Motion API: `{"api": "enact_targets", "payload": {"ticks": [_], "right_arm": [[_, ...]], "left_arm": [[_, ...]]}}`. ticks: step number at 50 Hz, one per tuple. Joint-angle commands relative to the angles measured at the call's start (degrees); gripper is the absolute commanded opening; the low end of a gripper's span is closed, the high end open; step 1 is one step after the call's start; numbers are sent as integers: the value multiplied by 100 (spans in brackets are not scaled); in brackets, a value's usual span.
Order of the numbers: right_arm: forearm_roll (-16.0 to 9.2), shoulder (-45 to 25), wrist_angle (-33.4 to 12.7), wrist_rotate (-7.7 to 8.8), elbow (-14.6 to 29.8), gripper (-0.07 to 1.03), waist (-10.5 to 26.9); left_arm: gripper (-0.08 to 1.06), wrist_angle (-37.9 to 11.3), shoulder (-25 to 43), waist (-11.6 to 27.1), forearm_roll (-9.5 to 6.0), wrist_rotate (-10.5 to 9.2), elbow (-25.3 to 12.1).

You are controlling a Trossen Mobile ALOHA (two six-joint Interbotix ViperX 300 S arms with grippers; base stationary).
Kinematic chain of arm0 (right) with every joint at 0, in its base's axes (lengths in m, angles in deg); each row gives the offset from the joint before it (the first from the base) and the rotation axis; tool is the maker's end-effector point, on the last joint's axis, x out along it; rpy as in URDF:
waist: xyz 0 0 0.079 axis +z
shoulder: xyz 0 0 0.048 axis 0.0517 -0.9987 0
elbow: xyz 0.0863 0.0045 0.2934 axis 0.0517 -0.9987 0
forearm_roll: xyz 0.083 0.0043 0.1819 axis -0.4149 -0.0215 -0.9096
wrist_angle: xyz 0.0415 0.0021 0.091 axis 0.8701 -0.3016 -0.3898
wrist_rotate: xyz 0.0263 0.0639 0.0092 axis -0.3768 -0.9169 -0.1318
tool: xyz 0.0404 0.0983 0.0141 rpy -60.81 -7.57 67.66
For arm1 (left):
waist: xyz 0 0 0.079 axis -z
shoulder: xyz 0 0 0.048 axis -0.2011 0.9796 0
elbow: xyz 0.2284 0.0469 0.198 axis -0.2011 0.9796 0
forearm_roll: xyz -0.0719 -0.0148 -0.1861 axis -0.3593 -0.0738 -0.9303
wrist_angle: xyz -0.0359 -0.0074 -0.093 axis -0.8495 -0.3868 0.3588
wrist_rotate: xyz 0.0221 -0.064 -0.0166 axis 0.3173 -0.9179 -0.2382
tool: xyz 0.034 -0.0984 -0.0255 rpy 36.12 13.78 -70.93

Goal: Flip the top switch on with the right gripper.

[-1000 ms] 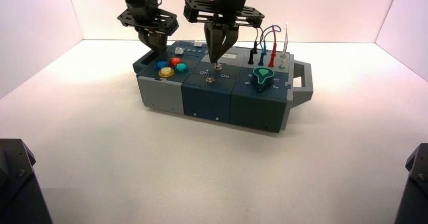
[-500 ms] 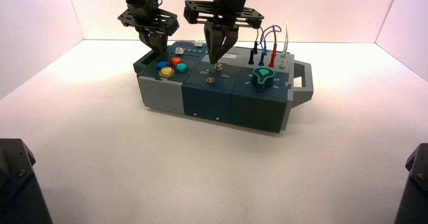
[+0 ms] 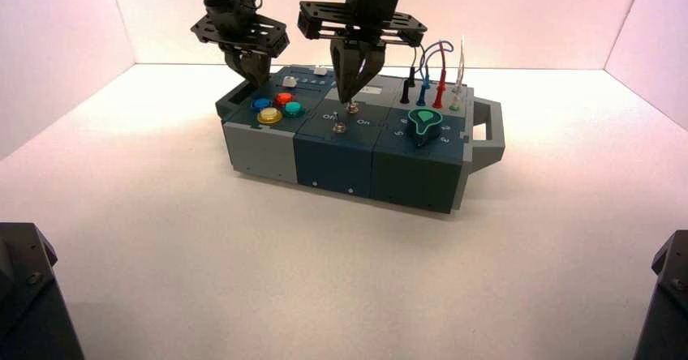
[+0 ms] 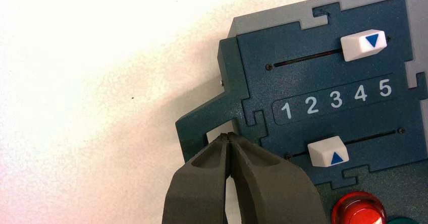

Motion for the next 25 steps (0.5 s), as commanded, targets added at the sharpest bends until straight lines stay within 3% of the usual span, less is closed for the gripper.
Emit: {"api": "enact_targets", "payload": {"ticks": [1, 25], "right_arm": [[149, 176, 9, -35, -70, -2, -264], [149, 290, 193, -35, -202, -2, -404]], "left_arm": [[-3, -18, 378, 0, 26, 114, 97], [-3, -18, 369, -18, 35, 114, 79]]}}
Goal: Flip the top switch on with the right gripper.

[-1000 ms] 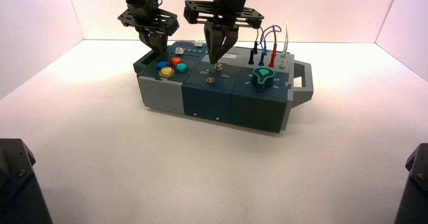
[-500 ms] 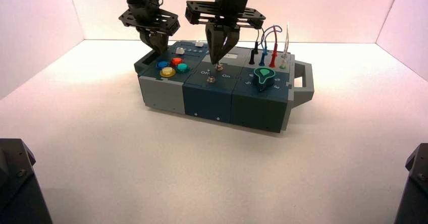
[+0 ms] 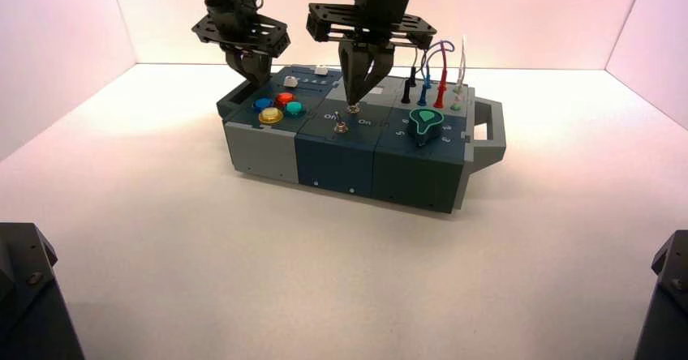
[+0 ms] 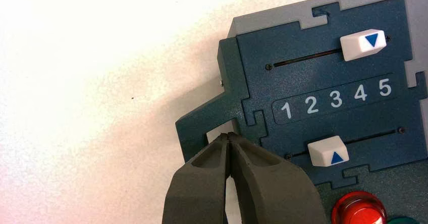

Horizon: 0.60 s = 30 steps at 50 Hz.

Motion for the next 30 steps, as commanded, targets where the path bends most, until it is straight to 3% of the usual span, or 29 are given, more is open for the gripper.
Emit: {"api": "enact_targets", "payload": {"ticks": [1, 18, 30], "right_arm": [[114, 158, 53, -18, 70, -2, -308], [79, 308, -62, 0, 439, -2, -299], [88, 686, -167, 26, 264, -2, -246]], "left_arm": [[-3, -26, 352, -26, 35, 123, 88], [-3, -26, 79, -35, 35, 123, 132], [-3, -44, -334, -35, 35, 114, 246]]}}
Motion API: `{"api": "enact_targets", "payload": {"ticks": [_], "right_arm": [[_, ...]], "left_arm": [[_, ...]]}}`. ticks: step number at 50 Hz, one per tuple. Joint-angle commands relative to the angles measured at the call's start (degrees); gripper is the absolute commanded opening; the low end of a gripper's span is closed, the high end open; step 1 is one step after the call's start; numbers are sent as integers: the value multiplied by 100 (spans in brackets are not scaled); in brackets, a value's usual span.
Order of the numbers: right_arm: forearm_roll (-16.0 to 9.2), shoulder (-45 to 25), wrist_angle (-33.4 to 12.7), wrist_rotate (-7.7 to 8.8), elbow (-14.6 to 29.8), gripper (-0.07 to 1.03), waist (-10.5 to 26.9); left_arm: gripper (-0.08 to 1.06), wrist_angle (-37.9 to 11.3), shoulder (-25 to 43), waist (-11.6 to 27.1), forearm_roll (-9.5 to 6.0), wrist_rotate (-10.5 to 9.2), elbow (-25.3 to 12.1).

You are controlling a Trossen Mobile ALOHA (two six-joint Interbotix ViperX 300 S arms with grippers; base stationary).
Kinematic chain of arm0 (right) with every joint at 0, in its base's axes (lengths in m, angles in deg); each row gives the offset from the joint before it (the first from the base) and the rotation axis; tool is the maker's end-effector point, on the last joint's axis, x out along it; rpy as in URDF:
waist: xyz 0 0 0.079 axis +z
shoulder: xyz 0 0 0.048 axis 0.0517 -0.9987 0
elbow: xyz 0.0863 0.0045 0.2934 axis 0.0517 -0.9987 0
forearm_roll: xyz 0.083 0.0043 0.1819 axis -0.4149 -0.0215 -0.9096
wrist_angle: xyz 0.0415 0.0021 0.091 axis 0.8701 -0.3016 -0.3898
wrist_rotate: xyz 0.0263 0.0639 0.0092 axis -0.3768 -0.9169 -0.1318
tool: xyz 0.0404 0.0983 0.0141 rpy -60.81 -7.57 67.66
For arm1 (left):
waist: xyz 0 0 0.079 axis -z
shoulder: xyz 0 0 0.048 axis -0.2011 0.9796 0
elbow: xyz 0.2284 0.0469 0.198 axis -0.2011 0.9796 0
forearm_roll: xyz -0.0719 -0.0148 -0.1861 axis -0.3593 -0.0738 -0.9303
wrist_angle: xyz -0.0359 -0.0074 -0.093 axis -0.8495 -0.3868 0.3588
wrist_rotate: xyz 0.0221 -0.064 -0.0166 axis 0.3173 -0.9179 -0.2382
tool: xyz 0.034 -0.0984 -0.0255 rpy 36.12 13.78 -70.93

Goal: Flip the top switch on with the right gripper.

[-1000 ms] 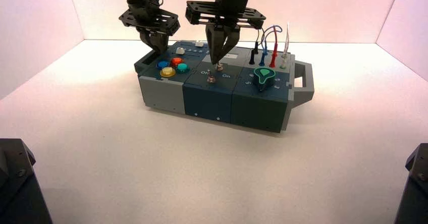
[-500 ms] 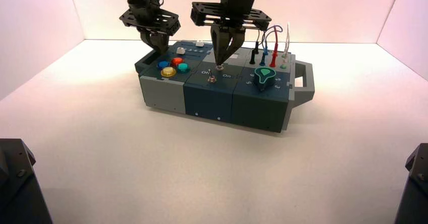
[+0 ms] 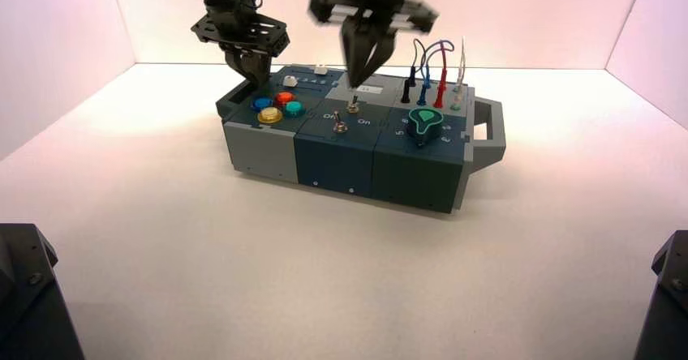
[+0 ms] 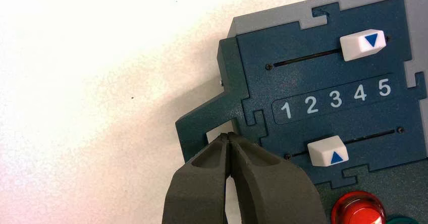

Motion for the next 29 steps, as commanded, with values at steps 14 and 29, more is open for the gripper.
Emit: {"api": "enact_targets", "payload": {"ticks": [14, 29], "right_arm": [[26, 729, -229, 237, -325, -2, 18], [-9, 800, -202, 211, -615, -2, 79]], "left_arm": [[-3, -211, -659, 26, 26, 88, 334], [-3, -272, -633, 26, 97, 105, 308]]}}
